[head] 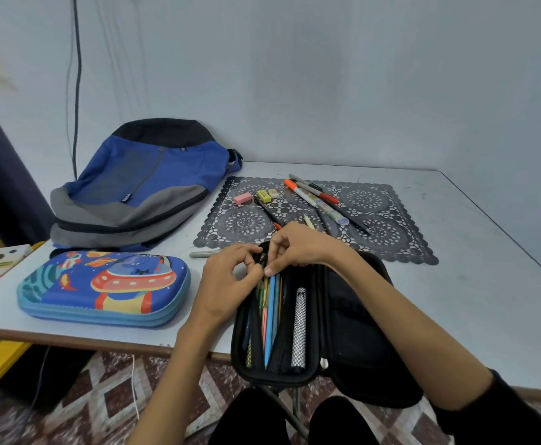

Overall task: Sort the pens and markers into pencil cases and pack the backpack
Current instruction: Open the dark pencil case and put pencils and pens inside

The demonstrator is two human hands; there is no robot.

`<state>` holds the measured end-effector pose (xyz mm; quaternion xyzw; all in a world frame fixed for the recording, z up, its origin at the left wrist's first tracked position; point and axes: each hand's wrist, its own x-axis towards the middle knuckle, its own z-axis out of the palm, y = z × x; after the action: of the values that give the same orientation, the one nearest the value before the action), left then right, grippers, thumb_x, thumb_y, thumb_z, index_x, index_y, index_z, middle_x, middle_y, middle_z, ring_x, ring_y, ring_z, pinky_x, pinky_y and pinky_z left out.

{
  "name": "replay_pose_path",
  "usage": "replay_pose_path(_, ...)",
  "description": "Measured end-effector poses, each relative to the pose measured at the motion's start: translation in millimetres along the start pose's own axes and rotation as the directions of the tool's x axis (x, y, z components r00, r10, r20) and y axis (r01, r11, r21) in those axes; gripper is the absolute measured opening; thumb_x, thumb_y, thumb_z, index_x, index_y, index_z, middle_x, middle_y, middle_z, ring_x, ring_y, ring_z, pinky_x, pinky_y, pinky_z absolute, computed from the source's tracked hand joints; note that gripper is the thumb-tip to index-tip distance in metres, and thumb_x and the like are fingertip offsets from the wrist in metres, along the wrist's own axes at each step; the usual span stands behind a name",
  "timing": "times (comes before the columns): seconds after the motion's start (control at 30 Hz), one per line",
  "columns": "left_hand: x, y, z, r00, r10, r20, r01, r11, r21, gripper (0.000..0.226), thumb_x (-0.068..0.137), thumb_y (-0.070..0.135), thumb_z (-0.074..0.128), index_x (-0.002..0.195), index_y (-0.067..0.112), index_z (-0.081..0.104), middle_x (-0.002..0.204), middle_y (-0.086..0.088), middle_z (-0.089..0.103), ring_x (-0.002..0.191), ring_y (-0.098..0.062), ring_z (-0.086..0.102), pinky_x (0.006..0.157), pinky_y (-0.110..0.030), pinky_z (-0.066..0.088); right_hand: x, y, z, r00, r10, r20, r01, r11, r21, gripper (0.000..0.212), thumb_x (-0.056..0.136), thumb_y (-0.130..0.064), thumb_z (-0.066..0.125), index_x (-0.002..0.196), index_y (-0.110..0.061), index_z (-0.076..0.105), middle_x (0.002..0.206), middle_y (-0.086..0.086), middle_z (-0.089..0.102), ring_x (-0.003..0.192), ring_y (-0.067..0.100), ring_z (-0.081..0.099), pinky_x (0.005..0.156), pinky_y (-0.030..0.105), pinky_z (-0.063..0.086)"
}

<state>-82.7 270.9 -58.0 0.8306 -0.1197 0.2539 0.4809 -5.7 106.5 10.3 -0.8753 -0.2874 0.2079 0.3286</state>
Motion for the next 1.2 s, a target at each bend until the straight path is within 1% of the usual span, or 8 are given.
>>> replay_pose_path(0.27,-1.1,2.0,-1.7,1.000,0.001,0.018,-0.001,1.000,0.019,0.020,0.074,0.037,0.058,0.063,0.021,0.055,0.093,0.015,0.069,0.097,-0.005,0.062,0.086,-0.039,0.049,-2.6,1.9,0.8,0.998,-0.057,-0.027,0.056,0.997,-0.055,0.018,0.073,-0.022,0.084,0.071,-0.011,0.069,0.049,-0.013,0.055,0.046,-0.001,0.045,0.049,0.016,0.036)
replay_pose_path(0.37,-1.2,1.6,-1.8,0.999,0.009,0.037,-0.009,1.000,0.007,0.022,0.078,0.040,0.058,0.069,0.020,0.062,0.096,0.018,0.069,0.099,-0.008,0.061,0.088,-0.039,0.047,-12.9,1.7,-3.0,0.991,-0.135,0.006,0.136,0.989,-0.051,0.012,0.083,-0.017,0.074,0.083,-0.005,0.072,0.067,-0.005,0.062,0.052,-0.001,0.050,0.050,0.014,0.039)
replay_pose_path(0.43,-0.6,1.5,-2.1,0.999,-0.004,0.052,0.005,0.999,-0.033,0.022,0.081,0.040,0.055,0.073,0.023,0.067,0.099,0.017,0.070,0.103,-0.009,0.059,0.091,-0.036,0.045,-21.0,2.5,-6.9,0.979,-0.193,0.060,0.199,0.975,-0.095,0.006,0.089,-0.012,0.068,0.091,-0.010,0.073,0.085,-0.003,0.066,0.066,0.000,0.057,0.062,0.017,0.046)
replay_pose_path(0.53,0.5,-1.2,-3.4,0.995,0.011,0.094,-0.004,0.997,-0.073,0.017,0.078,0.037,0.055,0.072,0.024,0.063,0.104,0.017,0.070,0.107,-0.010,0.056,0.094,-0.032,0.040,-30.1,8.9,-11.9,0.965,-0.237,0.108,0.249,0.962,-0.111,0.020,0.090,-0.003,0.061,0.098,-0.018,0.074,0.105,0.002,0.064,0.090,0.020,0.061,0.083,0.032,0.049)
replay_pose_path(0.63,0.6,-2.2,-3.3,0.982,0.039,0.184,-0.033,0.999,-0.036,0.010,0.075,0.038,0.058,0.071,0.029,0.061,0.111,0.016,0.067,0.115,-0.010,0.050,0.097,-0.023,0.034,-36.4,14.1,-14.8,0.966,-0.228,0.122,0.236,0.970,-0.055,0.021,0.087,0.001,0.064,0.099,-0.013,0.074,0.112,0.007,0.062,0.095,0.024,0.061,0.076,0.023,0.050)
replay_pose_path(0.73,0.3,-1.5,-3.4,0.975,0.038,0.221,-0.034,0.999,-0.022,0.008,0.073,0.042,0.061,0.074,0.034,0.061,0.117,0.017,0.064,0.119,-0.008,0.045,0.100,-0.019,0.030,-39.2,13.2,-15.3,0.964,-0.241,0.109,0.248,0.967,-0.057,0.013,0.083,-0.002,0.071,0.094,-0.008,0.074,0.112,0.008,0.062,0.098,0.022,0.061,0.071,0.010,0.043)
replay_pose_path(1.03,0.5,-6.0,-2.2,0.971,0.095,0.220,-0.115,0.990,0.078,0.018,0.074,0.048,0.059,0.084,0.034,0.062,0.114,0.027,0.058,0.114,0.003,0.040,0.097,-0.010,0.027,-33.2,-1.5,8.0,0.952,-0.301,0.053,0.304,0.912,-0.277,0.020,0.083,-0.003,0.068,0.083,-0.023,0.068,0.098,0.001,0.052,0.082,0.008,0.051,0.073,0.015,0.039)
replay_pose_path(1.2,0.9,-5.2,-2.6,0.972,0.099,0.215,-0.118,0.990,0.081,0.013,0.074,0.046,0.058,0.080,0.036,0.062,0.112,0.028,0.060,0.114,0.003,0.041,0.098,-0.018,0.030,-33.5,0.1,11.4,0.962,-0.274,-0.017,0.258,0.924,-0.282,0.014,0.081,-0.007,0.073,0.086,-0.019,0.071,0.092,-0.005,0.054,0.083,0.012,0.054,0.078,0.028,0.046)
